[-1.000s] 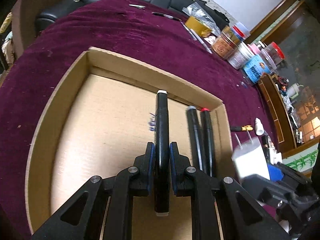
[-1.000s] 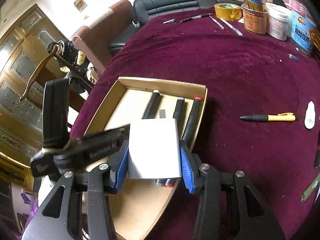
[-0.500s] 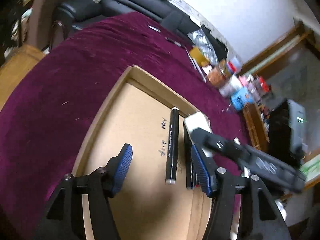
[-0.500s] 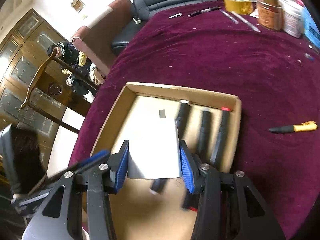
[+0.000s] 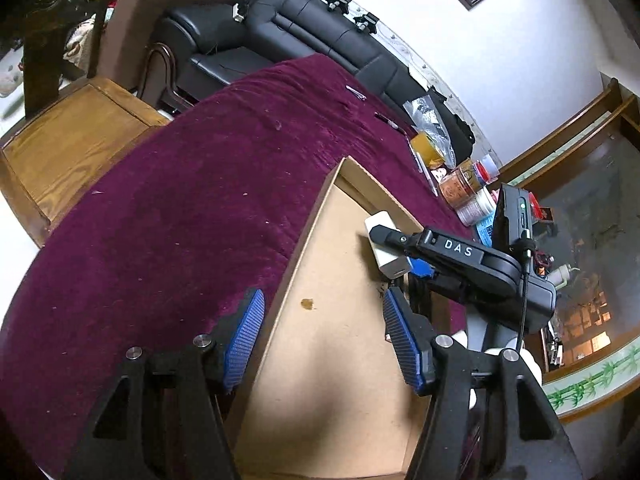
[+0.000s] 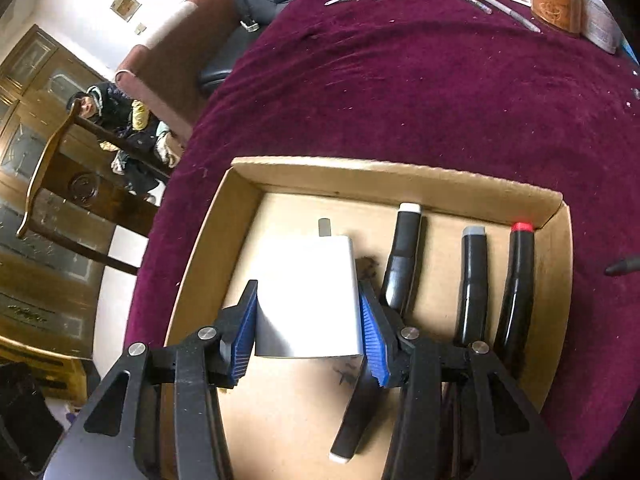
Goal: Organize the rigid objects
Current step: 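Lower the white charger block into the tray and open the right tool, then move the right tool to the white tube and close on it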
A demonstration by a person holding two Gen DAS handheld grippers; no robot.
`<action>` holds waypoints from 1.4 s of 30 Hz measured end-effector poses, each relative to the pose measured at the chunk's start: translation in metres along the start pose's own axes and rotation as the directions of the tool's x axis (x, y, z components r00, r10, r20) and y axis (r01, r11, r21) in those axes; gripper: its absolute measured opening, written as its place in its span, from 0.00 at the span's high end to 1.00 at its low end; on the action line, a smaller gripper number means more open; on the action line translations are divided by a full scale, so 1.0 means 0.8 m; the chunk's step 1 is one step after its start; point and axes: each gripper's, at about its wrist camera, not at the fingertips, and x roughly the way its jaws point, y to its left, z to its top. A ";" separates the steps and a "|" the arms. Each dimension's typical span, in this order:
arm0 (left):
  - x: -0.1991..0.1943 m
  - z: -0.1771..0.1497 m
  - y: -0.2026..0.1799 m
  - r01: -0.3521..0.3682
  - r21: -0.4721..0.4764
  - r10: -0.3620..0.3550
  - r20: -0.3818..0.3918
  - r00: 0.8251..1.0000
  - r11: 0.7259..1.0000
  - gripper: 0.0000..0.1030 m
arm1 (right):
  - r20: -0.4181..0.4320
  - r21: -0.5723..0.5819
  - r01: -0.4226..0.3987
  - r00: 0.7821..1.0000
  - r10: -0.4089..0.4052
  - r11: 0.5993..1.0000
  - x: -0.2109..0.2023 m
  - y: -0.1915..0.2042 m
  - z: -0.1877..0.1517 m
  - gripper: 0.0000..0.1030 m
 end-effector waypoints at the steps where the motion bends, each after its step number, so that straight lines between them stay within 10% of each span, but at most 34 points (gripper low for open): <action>1: -0.002 -0.001 0.001 -0.005 0.004 0.005 0.006 1.000 1.000 0.43 | 0.006 -0.002 0.007 1.000 -0.007 1.000 0.000 0.001 0.001 0.56; 7: -0.014 -0.011 -0.011 -0.107 0.070 0.102 0.072 0.992 0.992 0.42 | 0.042 -0.029 0.052 0.998 -0.051 0.998 0.004 0.014 -0.001 0.52; 12: -0.027 -0.031 -0.036 -0.302 0.142 0.274 0.185 0.944 0.943 0.39 | 0.107 -0.097 0.049 0.994 -0.039 0.994 -0.022 0.029 -0.007 0.52; 20: -0.022 -0.059 -0.064 -0.417 0.189 0.365 0.256 0.895 0.889 0.37 | 0.321 -0.243 0.140 0.945 -0.056 0.960 -0.116 0.035 -0.076 0.45; 31: -0.006 -0.090 -0.126 -0.423 0.307 0.367 0.224 0.903 0.853 0.37 | 0.412 -0.100 0.236 0.894 -0.175 0.967 -0.190 -0.092 -0.140 0.44; 42: 0.036 -0.149 -0.221 -0.274 0.474 0.267 0.085 0.960 0.837 0.37 | 0.446 0.292 0.280 0.806 -0.389 0.915 -0.318 -0.331 -0.188 0.44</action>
